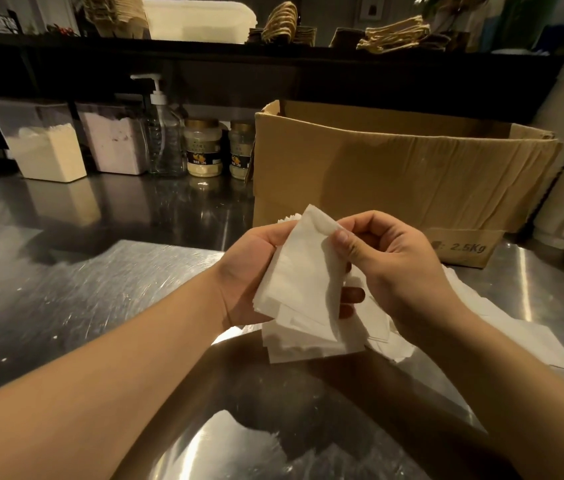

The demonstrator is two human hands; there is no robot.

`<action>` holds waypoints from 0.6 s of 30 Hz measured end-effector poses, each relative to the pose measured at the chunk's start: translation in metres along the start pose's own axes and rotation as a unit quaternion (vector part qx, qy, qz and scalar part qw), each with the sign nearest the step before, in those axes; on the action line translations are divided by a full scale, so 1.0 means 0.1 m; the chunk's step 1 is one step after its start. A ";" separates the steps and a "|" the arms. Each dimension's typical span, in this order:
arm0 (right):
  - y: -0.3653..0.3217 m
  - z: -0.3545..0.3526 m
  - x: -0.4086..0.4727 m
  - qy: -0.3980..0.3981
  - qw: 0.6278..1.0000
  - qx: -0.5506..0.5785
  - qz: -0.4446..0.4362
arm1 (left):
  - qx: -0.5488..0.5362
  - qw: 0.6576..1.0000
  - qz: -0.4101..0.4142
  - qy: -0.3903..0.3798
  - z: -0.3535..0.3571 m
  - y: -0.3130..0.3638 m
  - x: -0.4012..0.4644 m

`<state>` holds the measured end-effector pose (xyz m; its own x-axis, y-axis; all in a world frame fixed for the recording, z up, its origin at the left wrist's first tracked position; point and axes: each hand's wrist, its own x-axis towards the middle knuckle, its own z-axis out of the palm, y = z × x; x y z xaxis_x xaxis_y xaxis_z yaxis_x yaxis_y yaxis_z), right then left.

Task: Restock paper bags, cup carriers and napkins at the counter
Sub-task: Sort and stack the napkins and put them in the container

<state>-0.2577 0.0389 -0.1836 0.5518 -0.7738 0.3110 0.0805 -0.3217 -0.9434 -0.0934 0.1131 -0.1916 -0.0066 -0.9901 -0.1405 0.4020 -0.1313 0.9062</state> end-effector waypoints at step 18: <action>-0.23 -0.21 0.01 -0.096 0.988 0.108 0.054 | -0.032 0.999 -0.026 0.005 -0.02 0.00 0.01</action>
<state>-0.2762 0.0340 -0.1590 0.7119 -0.6733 0.1996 0.1772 -0.1028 -0.9788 -0.0913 0.1126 -0.1925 -0.0188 -0.9815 -0.1908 0.4585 -0.1780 0.8707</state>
